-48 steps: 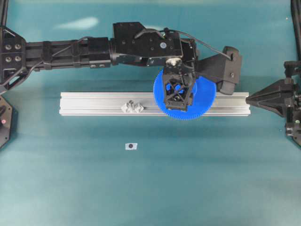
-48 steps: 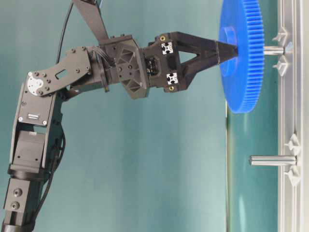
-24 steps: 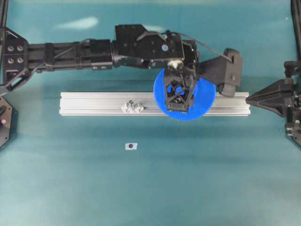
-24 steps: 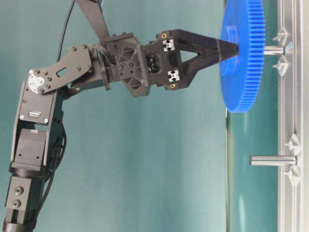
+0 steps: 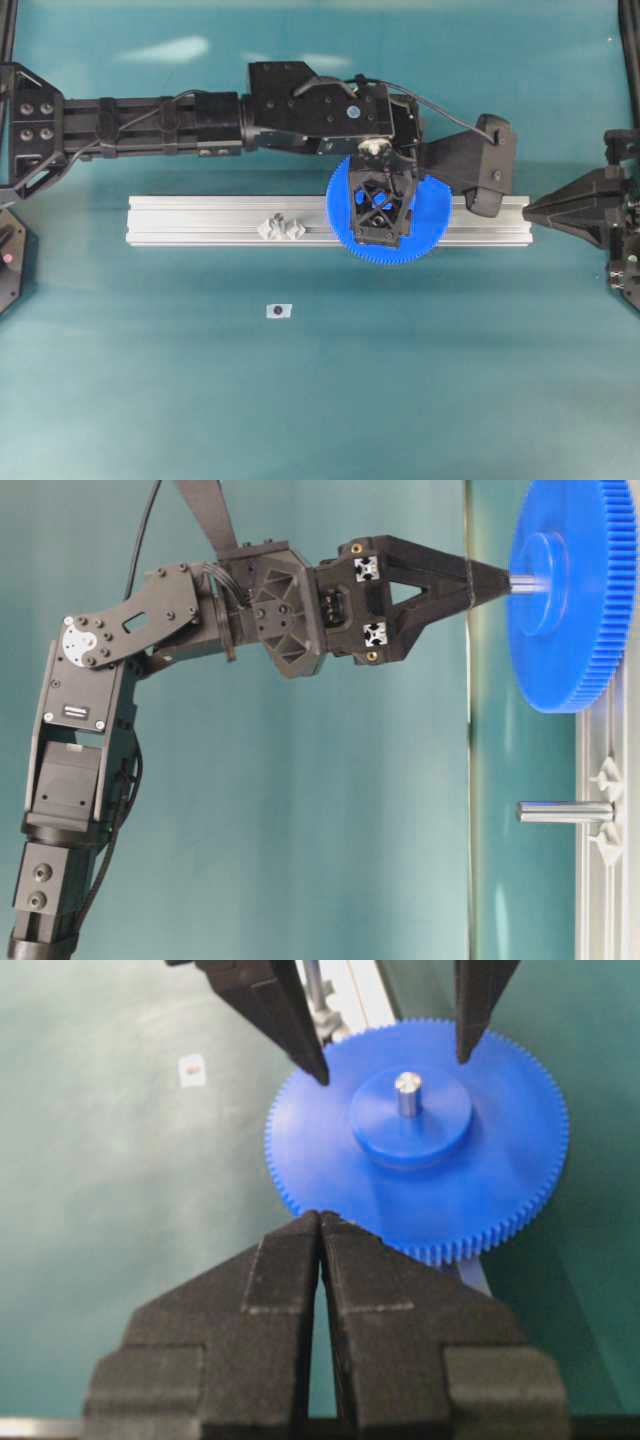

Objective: Insert the large gear onto the shaft.
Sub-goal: 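Align the gear's center hole above the right metal shaft, then lower the gear onto the shaft and open the left gripper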

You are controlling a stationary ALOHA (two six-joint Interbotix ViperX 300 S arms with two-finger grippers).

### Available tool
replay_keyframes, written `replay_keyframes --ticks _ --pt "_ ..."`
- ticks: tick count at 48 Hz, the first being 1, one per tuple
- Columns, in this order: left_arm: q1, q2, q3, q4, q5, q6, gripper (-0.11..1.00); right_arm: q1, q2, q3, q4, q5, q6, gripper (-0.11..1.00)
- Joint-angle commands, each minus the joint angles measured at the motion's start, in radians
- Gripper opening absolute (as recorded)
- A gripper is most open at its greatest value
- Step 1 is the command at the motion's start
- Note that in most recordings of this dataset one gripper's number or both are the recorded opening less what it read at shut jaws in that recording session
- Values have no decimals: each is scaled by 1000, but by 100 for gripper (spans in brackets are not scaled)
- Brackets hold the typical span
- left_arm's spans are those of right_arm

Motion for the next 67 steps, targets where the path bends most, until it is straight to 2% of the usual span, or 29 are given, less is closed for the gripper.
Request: replay_keyframes --ticks 1,26,40,58,67 --pt "-5 -29 -25 2 -2 -2 85 0 8 -9 0 -5 11 9" --pt "-5 -40 -52 3 21 -5 85 0 8 -11 0 -5 11 9" --pt "-3 -41 -123 2 135 -6 85 0 8 -11 -2 -5 12 9" --pt "-3 -41 -247 3 179 -8 85 0 6 -9 0 -5 12 9" --pt "-5 -48 -272 2 199 -41 85 -2 8 -9 0 -5 12 9"
